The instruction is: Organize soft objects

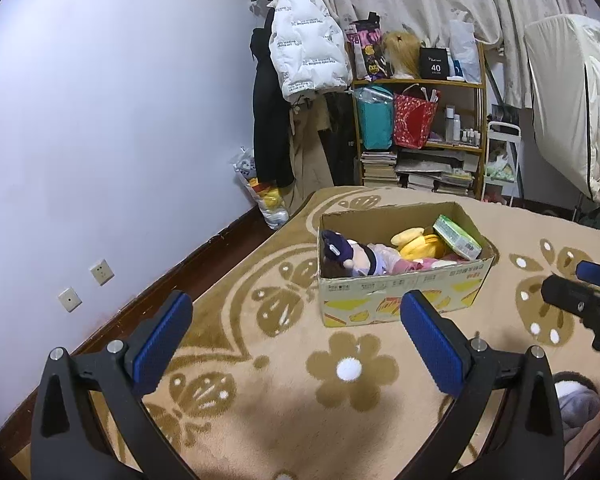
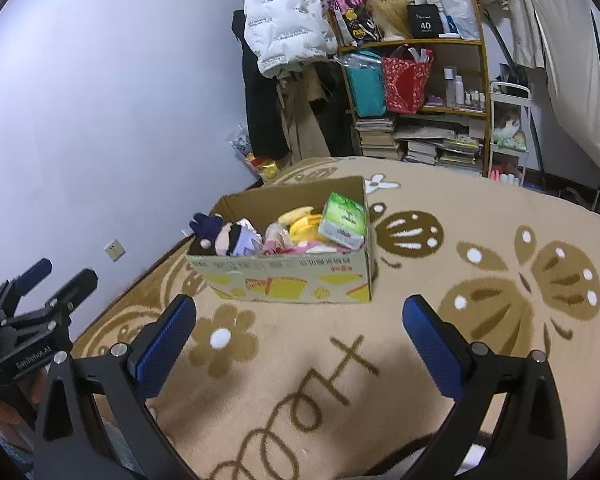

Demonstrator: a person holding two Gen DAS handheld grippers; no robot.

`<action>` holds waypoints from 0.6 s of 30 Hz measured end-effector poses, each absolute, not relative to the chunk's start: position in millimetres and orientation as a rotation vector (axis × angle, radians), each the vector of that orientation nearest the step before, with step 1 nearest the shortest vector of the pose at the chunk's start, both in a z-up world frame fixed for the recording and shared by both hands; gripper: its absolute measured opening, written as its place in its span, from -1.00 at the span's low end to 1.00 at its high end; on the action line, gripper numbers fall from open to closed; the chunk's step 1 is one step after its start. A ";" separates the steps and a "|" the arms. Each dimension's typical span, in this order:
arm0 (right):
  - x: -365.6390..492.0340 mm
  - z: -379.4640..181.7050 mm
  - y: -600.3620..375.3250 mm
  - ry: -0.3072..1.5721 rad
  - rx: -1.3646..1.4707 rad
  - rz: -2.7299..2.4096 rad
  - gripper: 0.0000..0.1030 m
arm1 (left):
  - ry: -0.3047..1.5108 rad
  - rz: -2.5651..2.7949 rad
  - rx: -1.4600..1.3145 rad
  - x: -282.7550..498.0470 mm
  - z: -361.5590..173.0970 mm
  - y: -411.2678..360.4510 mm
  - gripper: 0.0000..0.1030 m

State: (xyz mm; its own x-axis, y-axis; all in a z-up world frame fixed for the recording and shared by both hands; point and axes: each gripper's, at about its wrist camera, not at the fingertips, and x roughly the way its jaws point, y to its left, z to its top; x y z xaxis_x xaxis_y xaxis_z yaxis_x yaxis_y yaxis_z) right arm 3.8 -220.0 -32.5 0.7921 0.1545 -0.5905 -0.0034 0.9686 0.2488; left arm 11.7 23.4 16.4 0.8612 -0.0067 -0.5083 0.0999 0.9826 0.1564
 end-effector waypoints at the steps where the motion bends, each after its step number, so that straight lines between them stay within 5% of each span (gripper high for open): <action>1: 3.6 -33.8 -217.7 0.657 0.227 0.078 1.00 | 0.537 -0.059 0.185 12.9 14.5 22.4 0.99; 18: 0.1 -37.6 -213.9 0.656 0.211 0.037 1.00 | 0.590 -0.072 0.208 21.4 2.6 16.2 0.99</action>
